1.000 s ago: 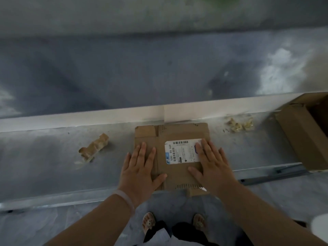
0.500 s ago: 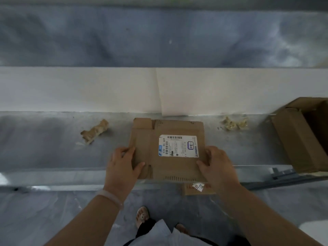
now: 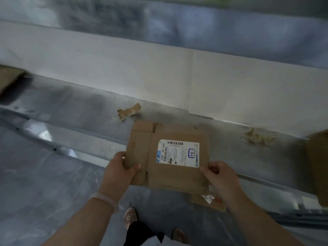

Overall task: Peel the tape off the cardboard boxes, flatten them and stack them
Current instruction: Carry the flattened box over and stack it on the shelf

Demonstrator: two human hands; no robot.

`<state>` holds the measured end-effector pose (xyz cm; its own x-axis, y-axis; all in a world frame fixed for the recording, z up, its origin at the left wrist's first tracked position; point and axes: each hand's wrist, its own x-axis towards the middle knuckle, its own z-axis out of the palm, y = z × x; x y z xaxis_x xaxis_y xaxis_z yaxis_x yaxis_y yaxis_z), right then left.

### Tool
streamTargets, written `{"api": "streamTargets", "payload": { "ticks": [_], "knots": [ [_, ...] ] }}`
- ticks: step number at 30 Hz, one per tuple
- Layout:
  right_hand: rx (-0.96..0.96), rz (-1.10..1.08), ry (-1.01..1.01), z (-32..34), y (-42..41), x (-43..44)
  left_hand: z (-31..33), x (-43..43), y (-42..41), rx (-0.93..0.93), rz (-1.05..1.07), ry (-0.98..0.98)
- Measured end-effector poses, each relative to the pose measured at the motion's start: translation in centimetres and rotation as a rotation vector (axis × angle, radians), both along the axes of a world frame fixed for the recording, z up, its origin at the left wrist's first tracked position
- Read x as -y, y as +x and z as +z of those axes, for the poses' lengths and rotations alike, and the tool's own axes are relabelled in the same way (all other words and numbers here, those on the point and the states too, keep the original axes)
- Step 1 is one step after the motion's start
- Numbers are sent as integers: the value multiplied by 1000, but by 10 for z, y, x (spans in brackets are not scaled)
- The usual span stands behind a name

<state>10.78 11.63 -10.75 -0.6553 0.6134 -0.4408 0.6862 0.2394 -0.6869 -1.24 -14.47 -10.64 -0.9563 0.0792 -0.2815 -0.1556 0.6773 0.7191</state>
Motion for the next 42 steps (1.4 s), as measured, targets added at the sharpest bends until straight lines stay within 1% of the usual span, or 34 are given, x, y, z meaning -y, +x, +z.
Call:
{"api": "streamTargets", "payload": {
  "ticks": [3,6,9,14,19,24,29,34,39,42],
  "knots": [
    [-61,65,-35,11,-25,27,16,36,-7,-88,53,-2],
    [-102,170,9,23,-54,63,29,80,-20,-137,123,31],
    [-136,251,20,36,-88,110,42,132,-37,-184,179,15],
    [-215,330,-40,53,-148,221,63,243,-67,-294,253,-34],
    [-264,383,-129,58,-200,336,70,363,-99,-309,353,-81],
    [-262,441,-190,62,-251,417,79,443,-137,-368,394,-110],
    [-270,453,-142,64,-312,460,80,487,-189,-384,412,-76],
    [-257,472,-100,51,-382,487,69,515,-255,-364,404,-92],
    [-247,440,-177,44,-457,512,71,537,-331,-386,376,-161],
    [-233,429,-208,47,-498,525,73,550,-375,-365,378,-221]
  ]
}}
